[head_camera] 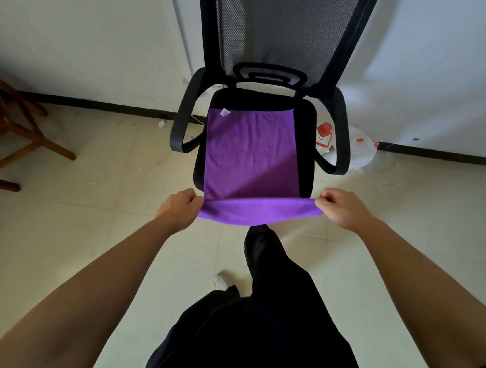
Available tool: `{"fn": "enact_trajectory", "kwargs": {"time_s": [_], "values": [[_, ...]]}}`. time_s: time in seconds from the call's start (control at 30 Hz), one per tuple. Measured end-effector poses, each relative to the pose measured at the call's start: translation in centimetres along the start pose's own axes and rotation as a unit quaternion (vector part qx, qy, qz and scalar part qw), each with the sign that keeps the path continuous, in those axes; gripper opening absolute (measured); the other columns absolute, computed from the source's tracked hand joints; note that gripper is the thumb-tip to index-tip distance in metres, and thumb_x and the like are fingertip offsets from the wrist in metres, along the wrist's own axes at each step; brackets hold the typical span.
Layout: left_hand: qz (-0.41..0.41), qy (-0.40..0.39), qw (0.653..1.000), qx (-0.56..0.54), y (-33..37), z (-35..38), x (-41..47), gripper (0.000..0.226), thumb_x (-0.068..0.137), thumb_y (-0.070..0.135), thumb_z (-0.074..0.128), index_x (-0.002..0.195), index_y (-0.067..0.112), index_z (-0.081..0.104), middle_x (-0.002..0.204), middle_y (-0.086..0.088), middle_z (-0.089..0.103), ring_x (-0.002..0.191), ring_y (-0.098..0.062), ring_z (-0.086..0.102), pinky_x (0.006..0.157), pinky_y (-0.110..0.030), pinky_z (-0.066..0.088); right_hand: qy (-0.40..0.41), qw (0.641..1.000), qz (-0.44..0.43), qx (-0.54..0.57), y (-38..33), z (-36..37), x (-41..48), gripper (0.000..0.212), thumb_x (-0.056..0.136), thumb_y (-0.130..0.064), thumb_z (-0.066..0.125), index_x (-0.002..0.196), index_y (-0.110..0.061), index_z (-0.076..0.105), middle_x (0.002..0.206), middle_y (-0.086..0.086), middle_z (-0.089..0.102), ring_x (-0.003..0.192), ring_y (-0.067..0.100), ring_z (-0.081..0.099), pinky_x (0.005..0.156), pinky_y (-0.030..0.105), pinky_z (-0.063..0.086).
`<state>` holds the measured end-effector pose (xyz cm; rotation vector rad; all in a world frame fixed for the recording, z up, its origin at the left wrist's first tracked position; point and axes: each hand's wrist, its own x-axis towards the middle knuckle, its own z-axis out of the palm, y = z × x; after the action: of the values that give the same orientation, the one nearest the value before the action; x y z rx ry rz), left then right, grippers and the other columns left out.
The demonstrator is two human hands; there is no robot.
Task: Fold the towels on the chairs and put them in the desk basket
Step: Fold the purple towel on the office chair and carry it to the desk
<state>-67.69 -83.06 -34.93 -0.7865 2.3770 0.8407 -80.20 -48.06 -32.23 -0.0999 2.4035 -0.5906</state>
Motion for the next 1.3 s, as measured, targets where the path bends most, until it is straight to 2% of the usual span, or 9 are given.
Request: {"fn": "enact_trajectory", "kwargs": {"time_s": [0.13, 0.27, 0.5, 0.63, 0.77, 0.87, 1.07, 1.17, 1.3], "values": [[-0.036, 0.065, 0.993, -0.094, 2.6, -1.9, 6.0, 0.012, 0.089, 0.025, 0.052, 0.09, 0.015, 0.058, 0.087, -0.004, 0.063, 0.088, -0.03, 0.059, 0.075, -0.036, 0.047, 0.03, 0.999, -0.028, 0.025, -1.6, -1.7, 7.6, 0.011, 0.09, -0.025, 0.057, 0.084, -0.023, 0.066, 0.079, -0.004, 0.065, 0.082, 0.021, 0.062, 0.072, 0.029, 0.043], [-0.097, 0.102, 0.97, -0.196, 5.5, -3.1, 14.6, 0.014, 0.077, 0.029, 0.051, 0.086, 0.025, 0.06, 0.091, -0.01, 0.07, 0.087, -0.033, 0.068, 0.083, -0.045, 0.056, 0.069, 0.996, -0.035, 0.035, -3.1, -2.9, 16.8, 0.026, 0.097, -0.026, 0.059, 0.118, -0.015, 0.069, 0.097, -0.001, 0.069, 0.089, 0.013, 0.06, 0.079, 0.023, 0.04], [-0.156, 0.139, 0.94, -0.269, 10.2, -1.8, 28.6, 0.008, 0.084, 0.022, 0.051, 0.088, 0.021, 0.058, 0.073, -0.006, 0.067, 0.069, -0.03, 0.073, 0.07, -0.047, 0.062, 0.111, 0.991, 0.004, 0.073, -3.6, -2.8, 31.6, 0.024, 0.094, -0.023, 0.063, 0.116, -0.019, 0.072, 0.106, 0.003, 0.074, 0.097, 0.017, 0.069, 0.083, 0.017, 0.043], [-0.181, 0.168, 0.931, -0.27, 5.0, 2.1, 40.9, 0.014, 0.07, 0.036, 0.047, 0.077, 0.027, 0.055, 0.088, -0.011, 0.072, 0.078, -0.033, 0.073, 0.072, -0.051, 0.061, 0.131, 0.99, 0.02, 0.054, -2.6, -1.2, 38.6, 0.026, 0.097, -0.024, 0.06, 0.121, -0.019, 0.07, 0.114, 0.003, 0.073, 0.104, 0.019, 0.068, 0.085, 0.017, 0.043], [-0.17, 0.194, 0.945, -0.199, 6.7, 1.4, 44.6, 0.009, 0.083, 0.03, 0.055, 0.088, 0.026, 0.061, 0.095, -0.011, 0.072, 0.083, -0.032, 0.072, 0.077, -0.046, 0.06, 0.15, 0.987, 0.036, 0.034, -1.5, 0.4, 44.3, 0.028, 0.099, -0.029, 0.058, 0.124, -0.021, 0.068, 0.122, 0.002, 0.07, 0.115, 0.018, 0.063, 0.085, 0.008, 0.031], [-0.139, 0.196, 0.962, -0.129, 7.2, 1.6, 45.8, 0.018, 0.09, 0.023, 0.054, 0.102, 0.015, 0.064, 0.099, -0.013, 0.072, 0.088, -0.033, 0.071, 0.08, -0.043, 0.059, 0.143, 0.989, 0.033, 0.028, -1.2, 2.0, 47.2, 0.028, 0.099, -0.029, 0.058, 0.123, -0.021, 0.068, 0.121, 0.003, 0.071, 0.115, 0.02, 0.063, 0.095, 0.018, 0.04], [-0.113, 0.217, 0.961, -0.132, 5.4, 2.8, 49.3, 0.023, 0.081, 0.026, 0.045, 0.093, 0.015, 0.062, 0.091, -0.019, 0.07, 0.08, -0.035, 0.071, 0.072, -0.048, 0.06, 0.154, 0.987, 0.036, 0.033, -0.5, 4.1, 51.0, 0.028, 0.094, -0.035, 0.062, 0.12, -0.025, 0.068, 0.116, 0.0, 0.072, 0.108, 0.019, 0.067, 0.096, 0.034, 0.052], [-0.09, 0.204, 0.967, -0.121, 5.7, 3.2, 48.6, 0.035, 0.083, 0.029, 0.051, 0.112, 0.012, 0.063, 0.102, -0.018, 0.07, 0.092, -0.033, 0.069, 0.084, -0.042, 0.056, 0.165, 0.986, 0.022, 0.021, -0.1, 4.6, 51.4, 0.03, 0.096, -0.035, 0.061, 0.123, -0.023, 0.066, 0.118, 0.002, 0.071, 0.109, 0.02, 0.066, 0.095, 0.033, 0.052], [-0.058, 0.163, 0.975, -0.137, 5.9, 3.9, 45.6, 0.068, 0.088, 0.018, 0.057, 0.151, 0.013, 0.03, 0.147, -0.014, 0.043, 0.131, -0.024, 0.048, 0.108, -0.028, 0.037, 0.168, 0.985, 0.01, 0.028, -0.1, 5.4, 49.9, 0.051, 0.095, -0.037, 0.06, 0.14, -0.015, 0.051, 0.133, 0.01, 0.06, 0.12, 0.026, 0.059, 0.103, 0.034, 0.047]]}}
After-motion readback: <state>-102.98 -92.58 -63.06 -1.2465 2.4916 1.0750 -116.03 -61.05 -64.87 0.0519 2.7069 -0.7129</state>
